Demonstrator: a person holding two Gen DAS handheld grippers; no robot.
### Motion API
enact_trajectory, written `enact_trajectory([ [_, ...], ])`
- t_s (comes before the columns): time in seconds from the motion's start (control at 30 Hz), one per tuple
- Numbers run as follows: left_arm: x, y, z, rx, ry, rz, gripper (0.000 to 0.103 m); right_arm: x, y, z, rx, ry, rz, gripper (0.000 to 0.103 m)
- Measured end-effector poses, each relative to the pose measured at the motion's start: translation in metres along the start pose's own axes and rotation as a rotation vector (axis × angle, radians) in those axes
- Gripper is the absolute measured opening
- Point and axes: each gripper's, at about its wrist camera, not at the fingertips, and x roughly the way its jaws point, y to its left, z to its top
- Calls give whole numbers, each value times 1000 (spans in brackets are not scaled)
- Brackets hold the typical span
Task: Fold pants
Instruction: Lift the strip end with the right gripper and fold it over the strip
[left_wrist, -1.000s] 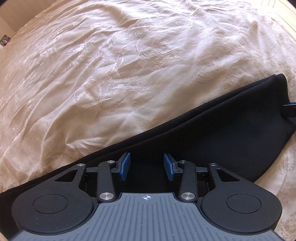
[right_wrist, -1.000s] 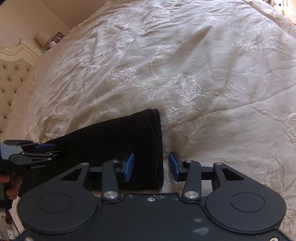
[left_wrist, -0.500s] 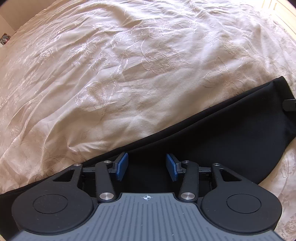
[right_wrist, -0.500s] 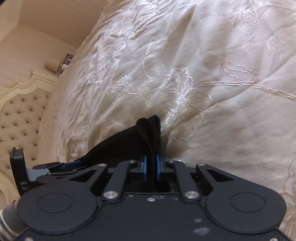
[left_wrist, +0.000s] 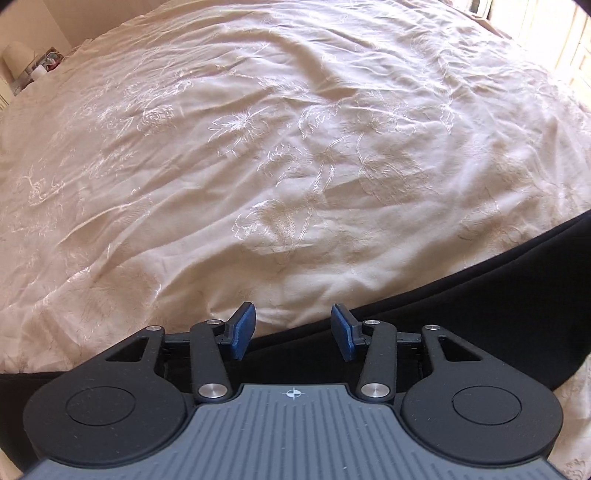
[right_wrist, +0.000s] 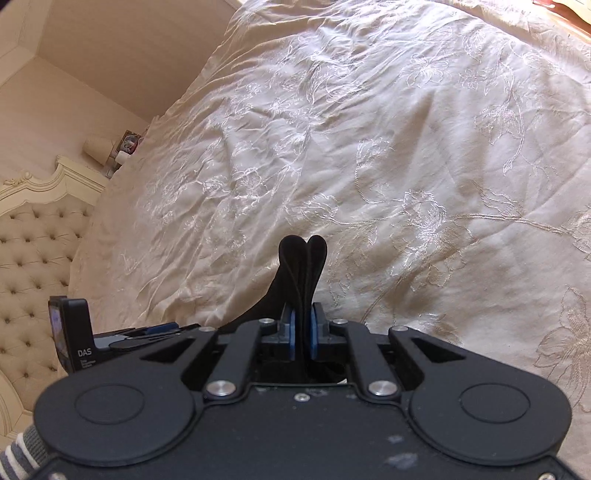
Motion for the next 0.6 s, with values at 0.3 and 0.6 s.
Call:
enact_trajectory([
  [0.3,4,-23,-74,119,100,-50,45,-18,31,-7,-42,-31,-18,9],
  [0.6,-22,22,-74,11,23,-30,45,-26,102,-27,-133,-67,-70,9],
])
